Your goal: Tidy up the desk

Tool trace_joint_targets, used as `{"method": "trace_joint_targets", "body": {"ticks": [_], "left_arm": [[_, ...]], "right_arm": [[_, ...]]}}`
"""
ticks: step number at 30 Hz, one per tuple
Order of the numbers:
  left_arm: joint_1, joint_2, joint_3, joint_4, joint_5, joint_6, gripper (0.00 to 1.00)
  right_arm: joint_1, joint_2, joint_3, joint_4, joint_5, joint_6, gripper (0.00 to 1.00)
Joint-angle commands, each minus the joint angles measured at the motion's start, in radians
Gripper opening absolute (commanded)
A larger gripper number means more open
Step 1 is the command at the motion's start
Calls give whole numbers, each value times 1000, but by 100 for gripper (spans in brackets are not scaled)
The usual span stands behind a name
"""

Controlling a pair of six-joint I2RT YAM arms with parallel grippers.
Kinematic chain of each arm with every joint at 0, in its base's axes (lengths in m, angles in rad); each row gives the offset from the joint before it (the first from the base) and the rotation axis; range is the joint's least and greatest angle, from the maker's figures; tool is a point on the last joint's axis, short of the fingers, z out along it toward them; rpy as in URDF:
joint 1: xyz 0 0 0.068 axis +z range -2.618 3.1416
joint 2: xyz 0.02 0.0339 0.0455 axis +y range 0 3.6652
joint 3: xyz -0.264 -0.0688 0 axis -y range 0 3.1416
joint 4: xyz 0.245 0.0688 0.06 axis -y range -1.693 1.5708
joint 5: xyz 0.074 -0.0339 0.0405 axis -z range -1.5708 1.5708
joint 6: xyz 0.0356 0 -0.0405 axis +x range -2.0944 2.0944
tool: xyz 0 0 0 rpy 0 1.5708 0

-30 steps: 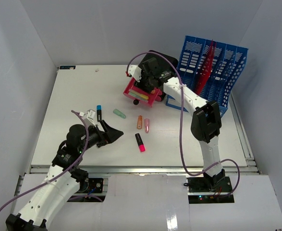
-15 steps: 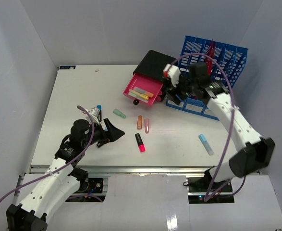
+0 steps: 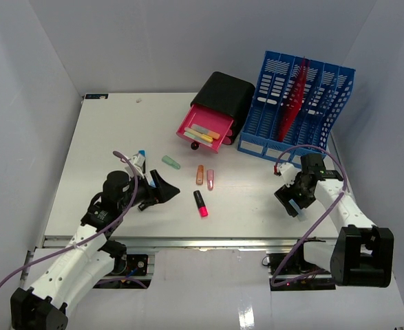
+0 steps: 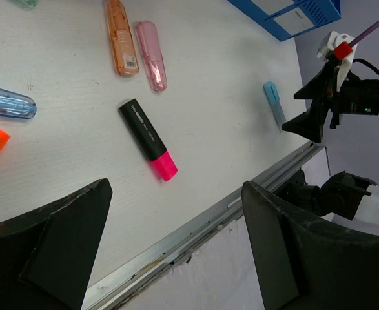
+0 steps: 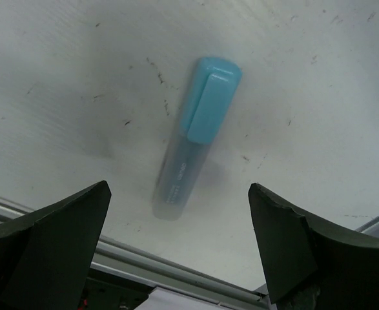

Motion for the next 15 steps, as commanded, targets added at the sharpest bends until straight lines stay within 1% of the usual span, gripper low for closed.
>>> {"method": "trace_joint_targets", "body": {"ticks": [1,3,7,15], "left_arm": [[4,-52,-16,16,10,-9,93],[4,-60,-18,10,8,-11,93],[4,-69,-29,8,9,-15,93],[4,-87,-53,8,7,-20,93]], "right_arm": [[-60,84,3,91,-24,-44,99],[-78,109,14,106,-59,-57,94],[-107,162,23,127,-106,-71,80],[-107,185,-16,214,-134,-47,61]]}}
